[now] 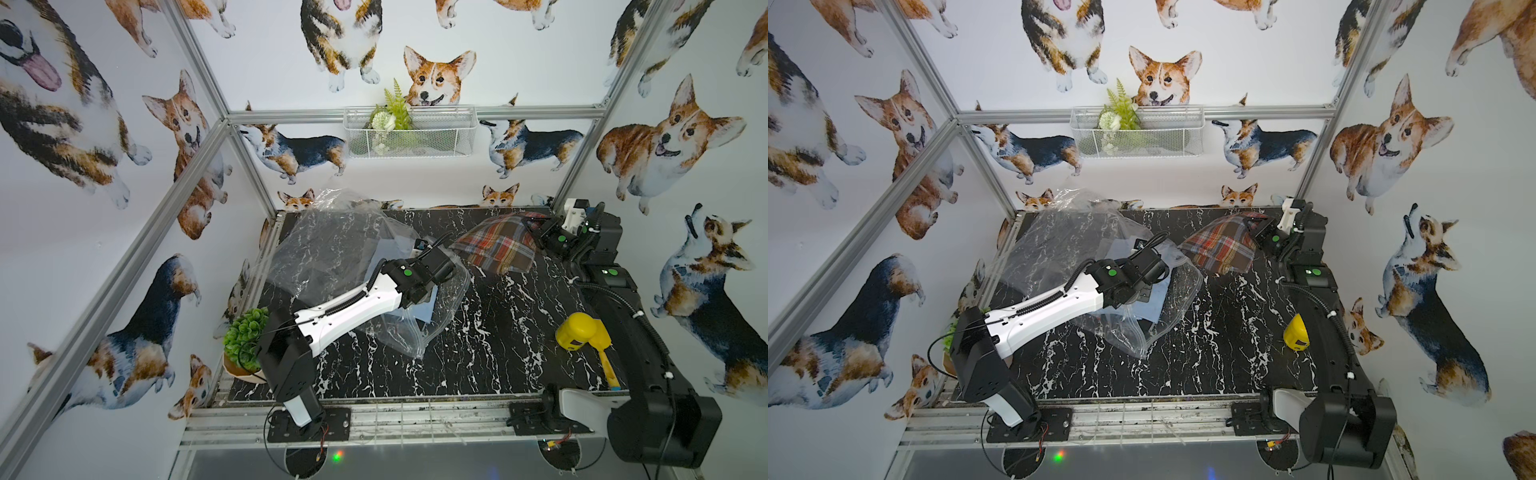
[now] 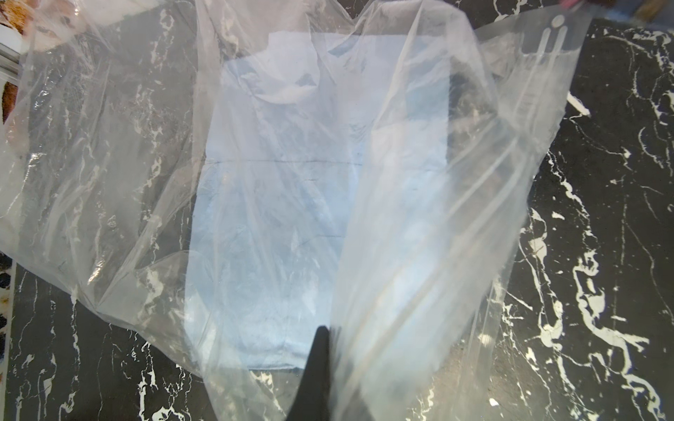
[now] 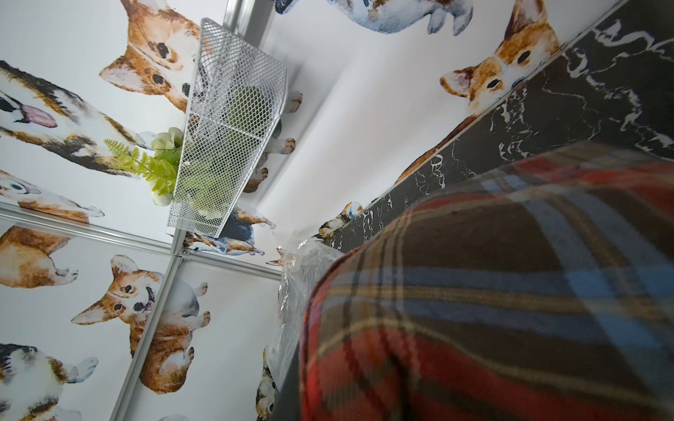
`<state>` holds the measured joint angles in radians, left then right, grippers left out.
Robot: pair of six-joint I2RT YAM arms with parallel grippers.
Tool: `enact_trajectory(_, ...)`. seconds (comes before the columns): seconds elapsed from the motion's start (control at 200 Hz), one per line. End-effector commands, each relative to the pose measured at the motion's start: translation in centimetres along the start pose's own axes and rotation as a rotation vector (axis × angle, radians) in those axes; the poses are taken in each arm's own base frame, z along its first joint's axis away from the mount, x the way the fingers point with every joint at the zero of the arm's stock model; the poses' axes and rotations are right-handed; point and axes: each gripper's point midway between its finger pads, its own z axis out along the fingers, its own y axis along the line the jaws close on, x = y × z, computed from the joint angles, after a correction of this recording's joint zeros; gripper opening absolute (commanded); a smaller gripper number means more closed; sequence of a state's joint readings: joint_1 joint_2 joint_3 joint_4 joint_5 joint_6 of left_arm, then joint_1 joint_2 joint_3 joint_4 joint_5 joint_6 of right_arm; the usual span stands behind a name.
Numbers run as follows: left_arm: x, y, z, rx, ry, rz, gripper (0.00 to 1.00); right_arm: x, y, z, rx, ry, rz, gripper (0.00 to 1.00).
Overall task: Take the shirt out of the vacuum bag
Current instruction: Place the shirt at the center of the board.
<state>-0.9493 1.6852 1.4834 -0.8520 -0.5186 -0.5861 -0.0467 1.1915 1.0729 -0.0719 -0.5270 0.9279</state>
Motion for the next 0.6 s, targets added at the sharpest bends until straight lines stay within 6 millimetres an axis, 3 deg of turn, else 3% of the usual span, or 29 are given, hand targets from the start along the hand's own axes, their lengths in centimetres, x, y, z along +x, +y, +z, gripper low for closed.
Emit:
enact_trajectory(0.0,0.3,0.1,0.4,-0.009,0.009,0.003,0.00,-2.7,2.7,0.9,-0.105,-0.072,-0.028,0.00)
enact_trajectory(0.375,0.7,0.1,1.3,-0.015,0.021,0.033,0.00,-7.6,-1.0,8.7,-0.016,-0.113,-0.080,0.00)
enact_trajectory(0.515,1.1,0.4,1.6,-0.015,0.029,0.034,0.00,-8.4,-3.2,10.9,0.044,-0.113,-0.137,0.00)
enact_trajectory(0.595,1.4,0.5,1.8,-0.014,0.031,0.032,0.00,-7.7,-5.9,12.5,0.088,-0.080,-0.153,0.00)
